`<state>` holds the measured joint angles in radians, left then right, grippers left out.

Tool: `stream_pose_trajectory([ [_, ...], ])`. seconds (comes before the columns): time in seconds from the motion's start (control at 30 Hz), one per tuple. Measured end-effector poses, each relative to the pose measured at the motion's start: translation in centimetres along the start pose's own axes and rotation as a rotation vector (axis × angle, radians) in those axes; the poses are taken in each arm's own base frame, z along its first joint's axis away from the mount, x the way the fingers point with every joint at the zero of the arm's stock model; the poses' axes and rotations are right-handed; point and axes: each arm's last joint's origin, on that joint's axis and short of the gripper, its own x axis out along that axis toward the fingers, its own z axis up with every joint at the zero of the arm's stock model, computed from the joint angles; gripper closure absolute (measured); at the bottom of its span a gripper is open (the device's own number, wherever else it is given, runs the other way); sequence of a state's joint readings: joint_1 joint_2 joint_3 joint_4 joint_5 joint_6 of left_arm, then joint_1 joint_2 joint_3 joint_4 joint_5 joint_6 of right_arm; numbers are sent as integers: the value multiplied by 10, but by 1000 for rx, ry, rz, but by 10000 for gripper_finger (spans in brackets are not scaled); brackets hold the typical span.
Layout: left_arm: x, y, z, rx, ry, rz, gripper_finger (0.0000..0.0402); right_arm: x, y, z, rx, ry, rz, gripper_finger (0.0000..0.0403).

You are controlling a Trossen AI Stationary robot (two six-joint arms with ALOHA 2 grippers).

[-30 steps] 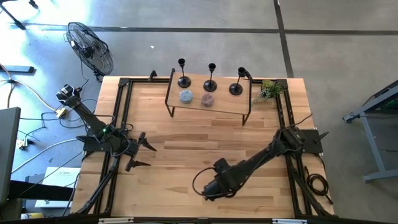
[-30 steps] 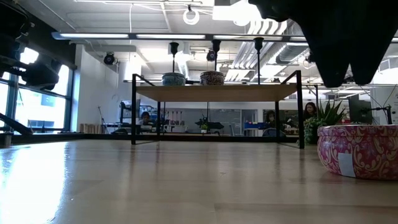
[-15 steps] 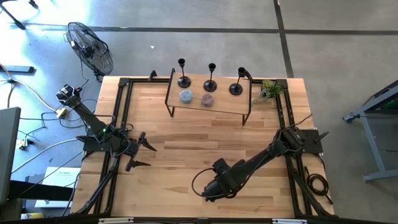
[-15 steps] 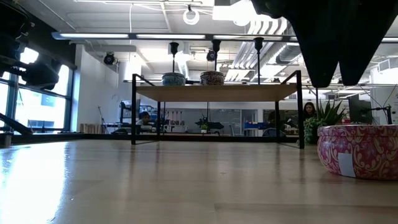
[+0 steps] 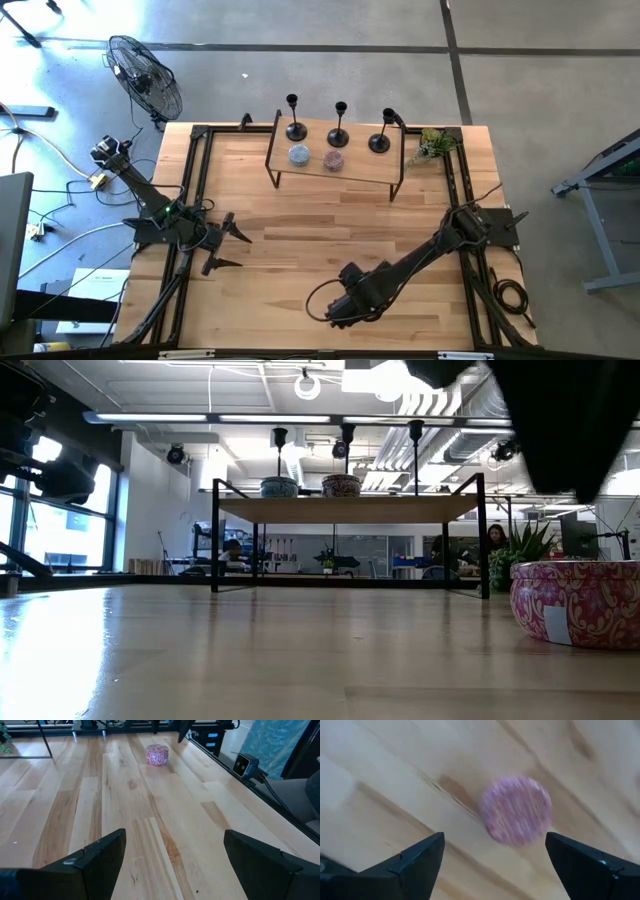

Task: Pick & Place candle stick holders
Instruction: Put the pink scented candle on the shelf

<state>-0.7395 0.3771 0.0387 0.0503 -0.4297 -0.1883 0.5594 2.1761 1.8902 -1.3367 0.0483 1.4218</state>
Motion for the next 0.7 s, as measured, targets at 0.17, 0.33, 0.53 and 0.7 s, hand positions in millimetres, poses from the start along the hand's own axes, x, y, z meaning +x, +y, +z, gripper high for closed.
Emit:
stream_pose_trajectory([
  [0.17, 0, 0, 0, 0, 0, 0, 71, 13, -7, -3, 94, 44, -68, 60],
  [0.33, 0, 0, 0, 0, 0, 0, 71, 27, -8, -2, 74, 48, -67, 60],
  [0.53, 0, 0, 0, 0, 0, 0, 71, 31, -10, 1, 49, 45, -82, 61],
  [0.7, 0, 0, 0, 0, 0, 0, 71, 31, -11, 5, 30, 33, -82, 61],
])
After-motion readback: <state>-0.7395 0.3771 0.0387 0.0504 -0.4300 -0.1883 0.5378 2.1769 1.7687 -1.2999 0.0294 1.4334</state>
